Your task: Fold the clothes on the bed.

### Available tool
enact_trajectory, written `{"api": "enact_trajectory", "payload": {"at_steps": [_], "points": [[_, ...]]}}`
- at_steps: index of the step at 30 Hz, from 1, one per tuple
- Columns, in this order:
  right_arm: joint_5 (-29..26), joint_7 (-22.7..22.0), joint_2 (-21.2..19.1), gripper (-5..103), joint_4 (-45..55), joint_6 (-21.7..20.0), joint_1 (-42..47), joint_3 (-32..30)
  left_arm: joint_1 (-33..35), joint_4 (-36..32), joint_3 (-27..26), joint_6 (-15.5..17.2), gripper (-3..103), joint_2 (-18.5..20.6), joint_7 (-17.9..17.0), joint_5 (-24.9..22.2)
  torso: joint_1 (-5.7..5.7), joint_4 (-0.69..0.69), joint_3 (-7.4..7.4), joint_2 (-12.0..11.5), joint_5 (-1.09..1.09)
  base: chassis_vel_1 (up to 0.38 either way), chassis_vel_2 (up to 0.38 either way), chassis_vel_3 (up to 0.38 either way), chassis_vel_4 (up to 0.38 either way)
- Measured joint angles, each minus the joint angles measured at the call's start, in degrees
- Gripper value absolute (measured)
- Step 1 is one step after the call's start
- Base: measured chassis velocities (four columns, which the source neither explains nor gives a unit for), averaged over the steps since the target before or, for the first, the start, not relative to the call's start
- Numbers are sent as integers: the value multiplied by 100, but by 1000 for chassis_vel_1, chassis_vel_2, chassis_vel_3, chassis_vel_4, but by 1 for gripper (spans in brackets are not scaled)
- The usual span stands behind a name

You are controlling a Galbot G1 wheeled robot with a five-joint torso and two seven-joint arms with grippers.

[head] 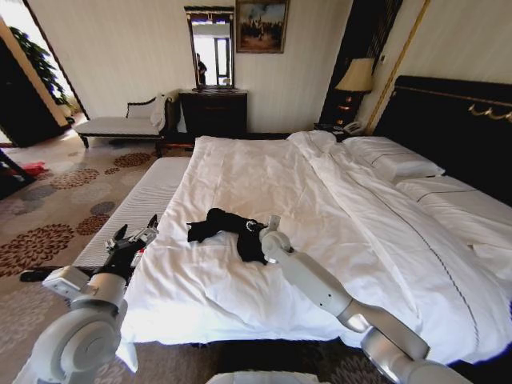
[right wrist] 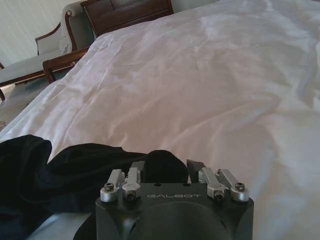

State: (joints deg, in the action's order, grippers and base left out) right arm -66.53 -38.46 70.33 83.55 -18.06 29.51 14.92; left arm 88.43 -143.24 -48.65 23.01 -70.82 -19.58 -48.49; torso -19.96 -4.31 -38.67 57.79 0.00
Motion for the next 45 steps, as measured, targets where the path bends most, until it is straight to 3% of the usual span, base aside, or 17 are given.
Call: {"api": "enact_trajectory", "payload": {"at_steps": [3, 4, 7, 10, 12, 14, 22, 27, 45], "points": [[9, 6, -38, 42, 20, -1, 6, -3, 0, 0, 0, -9, 100, -2, -1, 15, 0, 0, 0, 0, 0, 0, 0, 0, 0], [23, 13, -43, 30, 26, -1, 15, -2, 1, 0, 0, -15, 100, -11, -3, 26, 0, 0, 0, 0, 0, 0, 0, 0, 0], [46, 27, -35, 25, 38, -1, 30, 3, 16, 0, 5, -28, 100, -39, -5, 67, 0, 0, 0, 0, 0, 0, 0, 0, 0], [85, 45, -1, 9, 61, 13, 54, 12, 39, 0, 11, -53, 100, -58, -7, 109, 0, 1, 0, 0, 0, 0, 0, 0, 0], [94, 49, 2, 9, 90, 37, 63, 12, 38, 0, 7, -60, 100, -56, -7, 110, 0, 1, 0, 0, 0, 0, 0, 0, 0], [129, 112, -15, 2, 210, 144, 101, -10, 16, 0, -8, -67, 100, -14, -8, 105, 0, 2, 0, 0, 0, 0, 0, 0, 0], [364, 690, -174, 0, 591, 752, 172, -171, -377, 599, 122, -1, 100, 554, 26, 110, 0, -1, 0, 0, -1, 0, 0, 0, 0], [391, 857, -189, 0, 607, 887, 115, -205, -661, 1039, 312, 3, 100, 836, 101, 215, 0, 0, 0, 0, -1, 0, 0, 0, 0], [721, 920, 74, -2, 141, 898, 279, -95, -625, 1182, 368, -153, 100, 580, 114, 266, 0, 1, 0, 0, 0, 0, 0, 0, 0]]}}
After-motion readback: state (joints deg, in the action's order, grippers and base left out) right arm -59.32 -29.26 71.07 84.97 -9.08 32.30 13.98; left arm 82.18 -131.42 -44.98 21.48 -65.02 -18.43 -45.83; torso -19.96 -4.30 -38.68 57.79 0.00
